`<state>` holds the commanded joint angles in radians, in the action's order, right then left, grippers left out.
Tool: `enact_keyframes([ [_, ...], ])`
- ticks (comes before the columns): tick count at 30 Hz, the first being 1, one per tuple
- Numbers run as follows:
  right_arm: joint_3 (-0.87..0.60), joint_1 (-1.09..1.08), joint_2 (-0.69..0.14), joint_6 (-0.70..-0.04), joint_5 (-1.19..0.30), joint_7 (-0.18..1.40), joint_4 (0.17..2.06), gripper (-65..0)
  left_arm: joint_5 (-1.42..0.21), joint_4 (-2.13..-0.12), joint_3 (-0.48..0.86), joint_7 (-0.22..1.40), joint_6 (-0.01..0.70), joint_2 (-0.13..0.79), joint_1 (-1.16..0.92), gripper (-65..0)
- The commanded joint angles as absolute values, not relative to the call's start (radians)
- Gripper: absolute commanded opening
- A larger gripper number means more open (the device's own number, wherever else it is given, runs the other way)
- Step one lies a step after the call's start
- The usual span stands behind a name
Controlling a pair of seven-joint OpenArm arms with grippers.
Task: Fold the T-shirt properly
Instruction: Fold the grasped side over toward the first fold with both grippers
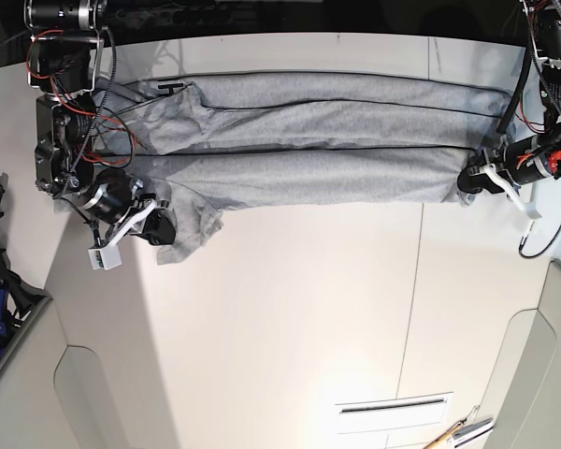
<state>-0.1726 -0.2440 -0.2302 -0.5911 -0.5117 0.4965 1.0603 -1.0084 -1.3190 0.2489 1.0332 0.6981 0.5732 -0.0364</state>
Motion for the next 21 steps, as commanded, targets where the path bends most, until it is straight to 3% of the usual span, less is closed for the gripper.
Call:
enact_keyframes([
  [6, -0.183, -0.241, -0.233, -0.591, -0.513, 0.539, 1.133, -65.0, -1.014, -1.319, 0.249, 1.041, 0.698, 0.574, -0.036, -65.0],
  [11, -0.223, -0.181, -0.233, -0.591, -0.532, 0.663, 1.347, -65.0, -1.029, -1.364, 0.249, 1.075, 0.698, 0.575, -0.044, -65.0],
  [16, -0.298, -0.046, -0.234, -0.591, -0.570, 0.674, 1.570, -65.0, -1.028, -1.467, 0.258, 1.078, 0.698, 0.591, -0.102, -65.0],
  [21, -0.387, 0.067, -0.238, -0.591, -0.661, 0.709, 1.674, -65.0, -1.029, -1.505, 0.326, 1.089, 0.698, 0.591, -0.139, -65.0],
])
